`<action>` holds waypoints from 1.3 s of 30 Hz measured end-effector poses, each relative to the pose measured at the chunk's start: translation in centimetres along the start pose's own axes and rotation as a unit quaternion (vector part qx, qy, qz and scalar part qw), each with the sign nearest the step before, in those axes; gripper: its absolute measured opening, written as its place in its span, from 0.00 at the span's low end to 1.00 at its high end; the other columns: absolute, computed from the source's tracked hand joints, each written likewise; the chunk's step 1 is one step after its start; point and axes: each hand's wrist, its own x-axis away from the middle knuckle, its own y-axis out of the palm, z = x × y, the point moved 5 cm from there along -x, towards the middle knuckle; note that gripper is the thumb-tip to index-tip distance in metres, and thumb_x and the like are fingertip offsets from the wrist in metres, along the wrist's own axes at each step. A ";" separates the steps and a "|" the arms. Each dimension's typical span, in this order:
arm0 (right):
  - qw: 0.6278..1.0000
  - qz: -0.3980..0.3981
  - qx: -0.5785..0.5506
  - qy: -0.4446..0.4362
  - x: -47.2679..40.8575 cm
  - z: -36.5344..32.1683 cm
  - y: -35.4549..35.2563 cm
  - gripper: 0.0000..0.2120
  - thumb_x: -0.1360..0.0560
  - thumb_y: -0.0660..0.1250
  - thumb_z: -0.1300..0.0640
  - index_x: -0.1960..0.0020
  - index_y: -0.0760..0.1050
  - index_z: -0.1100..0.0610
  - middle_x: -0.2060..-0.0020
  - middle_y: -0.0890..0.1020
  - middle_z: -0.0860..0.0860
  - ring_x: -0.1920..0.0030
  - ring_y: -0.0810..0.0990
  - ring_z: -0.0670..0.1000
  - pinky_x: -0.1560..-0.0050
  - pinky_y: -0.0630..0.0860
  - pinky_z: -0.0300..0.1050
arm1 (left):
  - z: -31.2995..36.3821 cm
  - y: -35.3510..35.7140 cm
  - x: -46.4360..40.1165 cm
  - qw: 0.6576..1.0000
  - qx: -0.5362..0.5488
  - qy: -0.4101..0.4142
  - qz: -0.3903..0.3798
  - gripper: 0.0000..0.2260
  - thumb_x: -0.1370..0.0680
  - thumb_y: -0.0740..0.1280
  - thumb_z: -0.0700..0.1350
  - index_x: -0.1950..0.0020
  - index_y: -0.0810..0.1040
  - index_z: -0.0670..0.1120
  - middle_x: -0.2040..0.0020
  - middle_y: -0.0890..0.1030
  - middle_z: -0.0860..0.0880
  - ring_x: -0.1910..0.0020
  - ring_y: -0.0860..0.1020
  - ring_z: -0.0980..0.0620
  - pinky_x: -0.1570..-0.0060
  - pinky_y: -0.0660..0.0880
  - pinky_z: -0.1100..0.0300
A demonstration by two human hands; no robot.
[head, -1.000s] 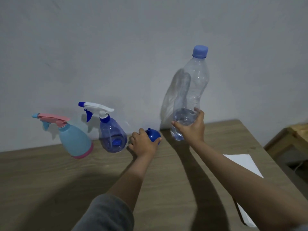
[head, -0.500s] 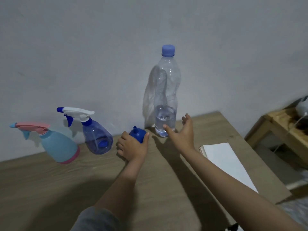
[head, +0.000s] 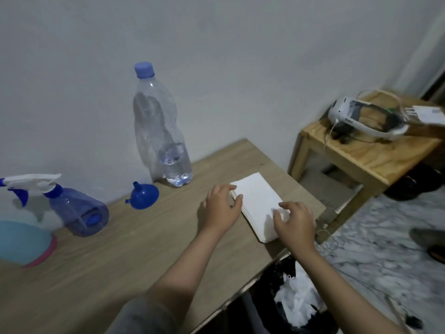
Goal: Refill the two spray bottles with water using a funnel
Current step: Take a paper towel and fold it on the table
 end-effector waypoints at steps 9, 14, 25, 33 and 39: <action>0.992 -0.068 0.051 0.090 -1.5 3.6 -0.3 0.10 0.28 0.66 0.50 0.51 0.81 0.54 0.50 0.79 0.53 0.45 0.74 0.58 0.44 0.69 0.52 | 6.1 5.0 -2.9 0.980 -0.087 0.106 -0.147 0.17 0.24 0.65 0.51 0.36 0.74 0.53 0.35 0.73 0.53 0.33 0.68 0.50 0.35 0.60 0.50; 0.995 -0.059 0.023 0.072 -1.8 3.7 -0.3 0.05 0.28 0.67 0.54 0.58 0.80 0.55 0.55 0.79 0.51 0.49 0.76 0.56 0.47 0.69 0.51 | 7.2 6.3 -3.8 0.959 -0.138 0.140 -0.203 0.18 0.24 0.65 0.46 0.34 0.74 0.54 0.34 0.73 0.52 0.34 0.67 0.47 0.40 0.64 0.51; 0.996 -0.041 0.037 -0.069 -0.8 2.2 0.2 0.10 0.30 0.66 0.47 0.57 0.78 0.53 0.57 0.77 0.49 0.54 0.74 0.55 0.55 0.63 0.47 | 6.5 6.2 -4.3 0.948 -0.134 0.141 -0.253 0.18 0.27 0.65 0.40 0.42 0.80 0.57 0.39 0.74 0.56 0.37 0.68 0.53 0.36 0.58 0.54; 0.987 -0.112 0.025 -0.113 0.7 1.9 2.1 0.09 0.38 0.77 0.45 0.66 0.80 0.47 0.60 0.76 0.43 0.55 0.72 0.53 0.52 0.61 0.46 | 3.2 5.1 -4.6 0.938 -0.018 0.074 -0.338 0.12 0.31 0.67 0.34 0.58 0.83 0.51 0.40 0.79 0.56 0.40 0.75 0.59 0.42 0.72 0.63; 0.985 -0.106 0.052 -0.126 0.9 1.2 2.6 0.07 0.31 0.73 0.50 0.63 0.79 0.52 0.57 0.77 0.46 0.53 0.72 0.55 0.53 0.61 0.48 | 3.0 5.0 -4.8 0.910 -0.074 0.111 -0.392 0.08 0.32 0.73 0.37 0.57 0.85 0.48 0.32 0.72 0.58 0.34 0.67 0.61 0.39 0.64 0.67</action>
